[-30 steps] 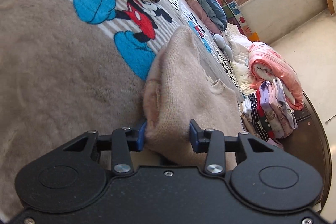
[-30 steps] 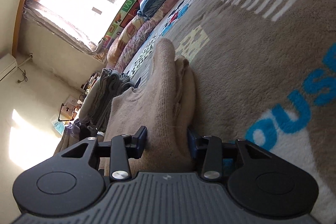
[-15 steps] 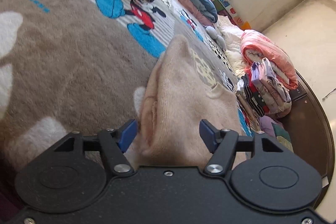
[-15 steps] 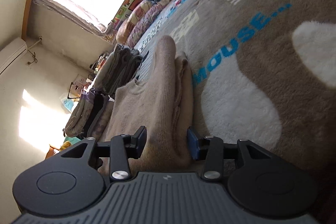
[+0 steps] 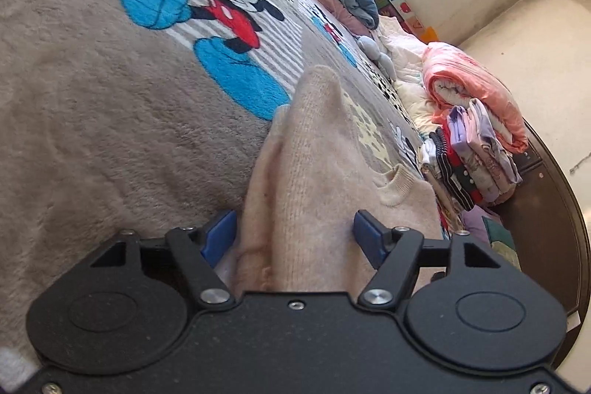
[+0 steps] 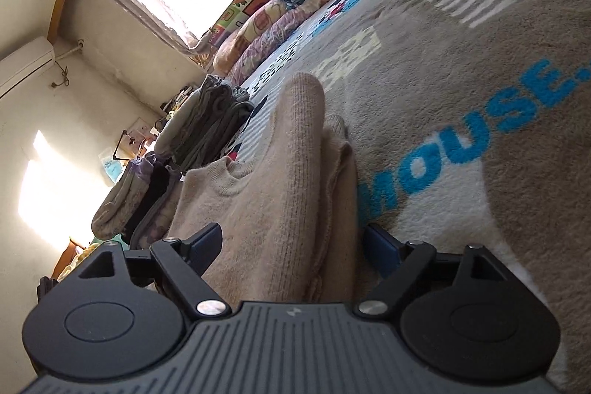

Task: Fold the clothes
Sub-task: 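Lift the folded sweater off the bed with both grippers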

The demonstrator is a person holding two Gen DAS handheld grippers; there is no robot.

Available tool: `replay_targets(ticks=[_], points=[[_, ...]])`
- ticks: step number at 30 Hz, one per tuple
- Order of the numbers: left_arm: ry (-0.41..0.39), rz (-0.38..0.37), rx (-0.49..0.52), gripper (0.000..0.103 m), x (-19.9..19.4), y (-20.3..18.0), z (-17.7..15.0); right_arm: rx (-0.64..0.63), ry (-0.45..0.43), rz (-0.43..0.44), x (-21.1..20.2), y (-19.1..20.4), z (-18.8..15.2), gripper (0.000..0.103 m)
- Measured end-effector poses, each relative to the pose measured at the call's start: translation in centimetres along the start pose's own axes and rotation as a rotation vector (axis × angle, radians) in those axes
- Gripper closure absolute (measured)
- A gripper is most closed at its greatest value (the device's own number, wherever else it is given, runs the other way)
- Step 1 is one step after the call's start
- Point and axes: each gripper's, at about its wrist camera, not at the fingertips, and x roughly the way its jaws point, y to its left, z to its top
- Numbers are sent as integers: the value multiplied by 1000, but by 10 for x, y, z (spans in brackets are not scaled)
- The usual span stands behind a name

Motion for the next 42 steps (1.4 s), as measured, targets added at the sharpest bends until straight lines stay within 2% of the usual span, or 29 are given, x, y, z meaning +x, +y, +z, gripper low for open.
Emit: replay_targets(ticks=[2,3,4,6,11,15,19,22,23,24,25,26,27,28,31,35,39,41,42], points=[[6,-13,5,46,8,-1,3,6,3,7,5,-2,1,28],[4,-26,-9,55,8,2,2,9,5,10,7,-3,1,33],[0,-43,-30,61,6,5,1,12,7,13,9,-5,2,42],[-12,-68,-61,67,3,9,-2,25,8,33,9,-7,0,49],[-42,-102,-83,74,-10,2,-2,71,-20,111,5,-4,1,62],[-104,-137,-95,75,-41,-5,1,66,-31,187,3,13,9,66],[-210,-151,-142,75,-85,3,9,42,-18,283,9,45,15,66],[-257,-118,-169,74,-108,18,11,52,-7,349,20,67,16,66],[-247,-72,-172,71,-108,26,10,54,6,339,25,70,15,66],[-216,-9,-170,53,-104,36,9,47,34,273,33,65,11,66],[-186,49,-179,39,-101,47,7,39,62,206,40,61,8,59],[-171,84,-198,40,-100,59,4,31,90,139,47,56,4,52],[-163,93,-214,40,-102,68,2,30,110,80,52,50,-1,52],[-163,67,-219,38,-106,71,1,44,106,64,51,41,-8,53],[-141,53,-188,35,-105,72,0,72,72,116,37,32,-19,43],[-115,45,-148,34,-98,69,-4,39,120,132,44,44,-21,18],[-96,0,-137,35,-87,61,-9,-31,158,102,56,59,-29,19],[-88,17,-90,35,-80,52,-13,-33,162,97,58,61,-32,30],[-88,18,-89,41,-79,49,-14,-25,160,97,59,60,-33,33]])
